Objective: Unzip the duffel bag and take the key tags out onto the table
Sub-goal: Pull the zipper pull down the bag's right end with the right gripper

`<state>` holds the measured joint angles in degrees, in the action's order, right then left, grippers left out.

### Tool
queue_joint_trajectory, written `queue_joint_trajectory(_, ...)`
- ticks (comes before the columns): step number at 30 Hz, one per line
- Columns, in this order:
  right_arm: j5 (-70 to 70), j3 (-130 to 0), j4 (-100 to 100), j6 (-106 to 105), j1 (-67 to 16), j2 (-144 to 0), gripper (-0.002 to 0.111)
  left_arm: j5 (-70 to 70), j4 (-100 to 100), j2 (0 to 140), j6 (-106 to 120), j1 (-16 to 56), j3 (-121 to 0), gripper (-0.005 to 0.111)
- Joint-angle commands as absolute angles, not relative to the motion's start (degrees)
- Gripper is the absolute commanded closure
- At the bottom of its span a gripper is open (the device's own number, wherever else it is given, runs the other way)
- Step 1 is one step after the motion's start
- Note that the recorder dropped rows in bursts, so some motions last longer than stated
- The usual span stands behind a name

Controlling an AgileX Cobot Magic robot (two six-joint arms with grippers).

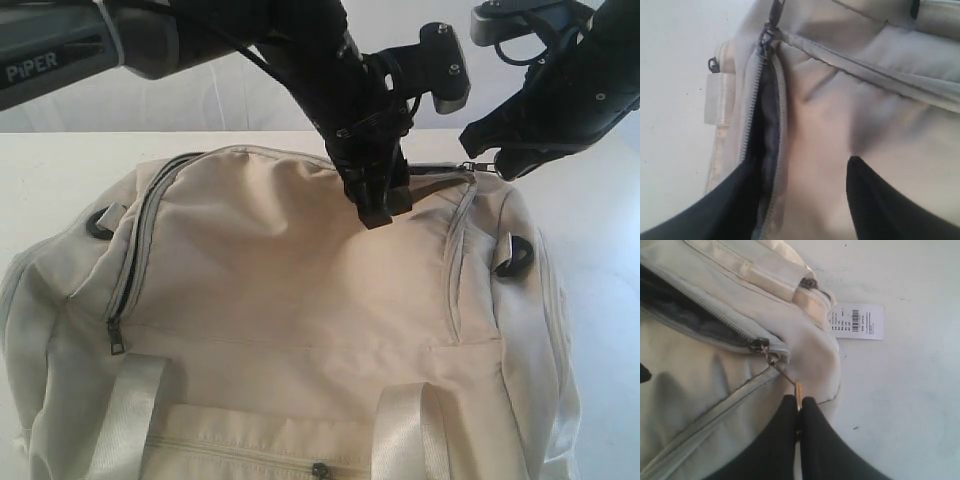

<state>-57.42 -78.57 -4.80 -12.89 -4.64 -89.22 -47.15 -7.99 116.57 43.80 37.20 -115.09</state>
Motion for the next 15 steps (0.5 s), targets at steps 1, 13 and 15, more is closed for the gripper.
queue_joint_trajectory(1, -56.77, -78.14, -4.56, -12.59, -3.98, -88.74, 0.108, -47.24, -8.63, 117.66, 43.96, 37.45, -115.45, 0.057)
queue_joint_trajectory(13, -56.25, -78.14, -4.56, -12.59, -3.98, -88.74, 0.108, -44.68, -8.07, 117.77, 43.33, 37.32, -115.45, 0.107)
queue_joint_trajectory(15, -56.11, -78.14, -4.56, -12.59, -3.98, -88.74, 0.108, -45.01, -7.48, 116.99, 43.13, 37.32, -115.45, 0.107)
